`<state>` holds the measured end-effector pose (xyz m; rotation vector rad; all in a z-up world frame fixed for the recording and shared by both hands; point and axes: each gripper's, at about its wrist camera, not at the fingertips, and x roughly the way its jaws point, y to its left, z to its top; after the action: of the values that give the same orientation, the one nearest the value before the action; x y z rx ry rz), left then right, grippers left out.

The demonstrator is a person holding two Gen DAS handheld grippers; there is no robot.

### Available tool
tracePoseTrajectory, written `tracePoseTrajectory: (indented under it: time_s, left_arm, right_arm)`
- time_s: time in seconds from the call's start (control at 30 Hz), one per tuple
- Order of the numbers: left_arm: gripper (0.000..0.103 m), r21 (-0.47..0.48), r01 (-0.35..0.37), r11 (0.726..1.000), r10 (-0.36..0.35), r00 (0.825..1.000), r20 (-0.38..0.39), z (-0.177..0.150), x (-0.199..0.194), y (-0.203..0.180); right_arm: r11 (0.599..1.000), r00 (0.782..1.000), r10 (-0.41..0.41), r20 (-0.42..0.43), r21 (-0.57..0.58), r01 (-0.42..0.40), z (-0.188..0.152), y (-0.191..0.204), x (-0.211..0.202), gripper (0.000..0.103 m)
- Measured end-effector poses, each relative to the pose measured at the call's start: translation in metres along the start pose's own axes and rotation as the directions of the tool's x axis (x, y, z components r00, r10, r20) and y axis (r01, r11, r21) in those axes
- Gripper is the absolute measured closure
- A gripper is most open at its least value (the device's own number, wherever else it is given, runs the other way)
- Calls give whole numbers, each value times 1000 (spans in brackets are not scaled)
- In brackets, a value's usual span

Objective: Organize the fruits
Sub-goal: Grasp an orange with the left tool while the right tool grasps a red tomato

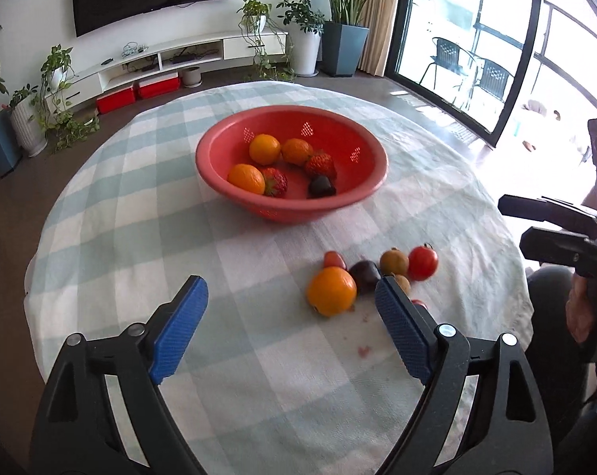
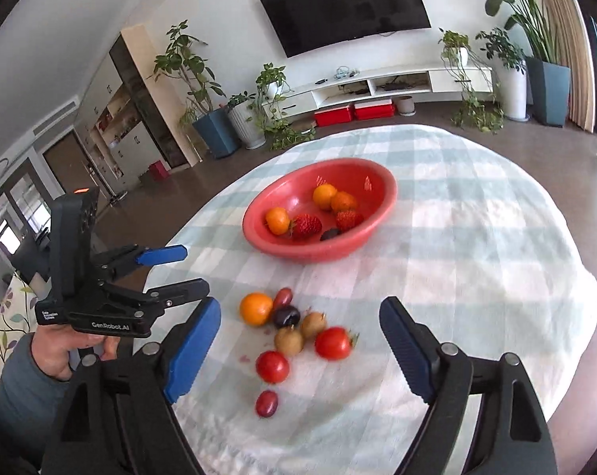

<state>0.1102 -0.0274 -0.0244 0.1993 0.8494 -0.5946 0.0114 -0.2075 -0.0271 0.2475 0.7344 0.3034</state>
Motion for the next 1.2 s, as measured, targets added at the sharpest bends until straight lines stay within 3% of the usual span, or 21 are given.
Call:
tracePoseTrajectory:
  time_s: [0.2,0.3,0.57,0.77,0.9,1.1,1.2]
  left_arm:
    - [17,-1,4,1000,-4,1000,-16,-21,-4,-13]
    - [17,8,-10,1000,10,1000,-22,-25,-3,-16]
    - [17,121,32,992,-24,997,-71,-12,21,-20]
    - [29,218,117,969,-89,987,-136,6,46,-22]
    - [45,217,161,963,-121,975,-185,14,66,-17]
    - [48,243,174,954,-115,964,-239,8,86,-21]
    - [60,230,183,956,-124,961,-249,7,94,-20]
  right_arm:
    - [992,998,-61,-6,-114,60,-46,35,-5,19]
    - [987,994,-97,-60,-132,88,-57,40,8,28]
    - [990,990,-111,-89,-99,103,-60,35,13,32]
    - [993,990,-101,-100,-71,95,-59,28,14,32]
    - [993,990,-99,-101,-74,91,-58,28,13,32]
    - [994,990,-101,-102,-60,95,-54,21,14,32]
    - [993,989,-105,-100,-57,99,-52,18,14,32]
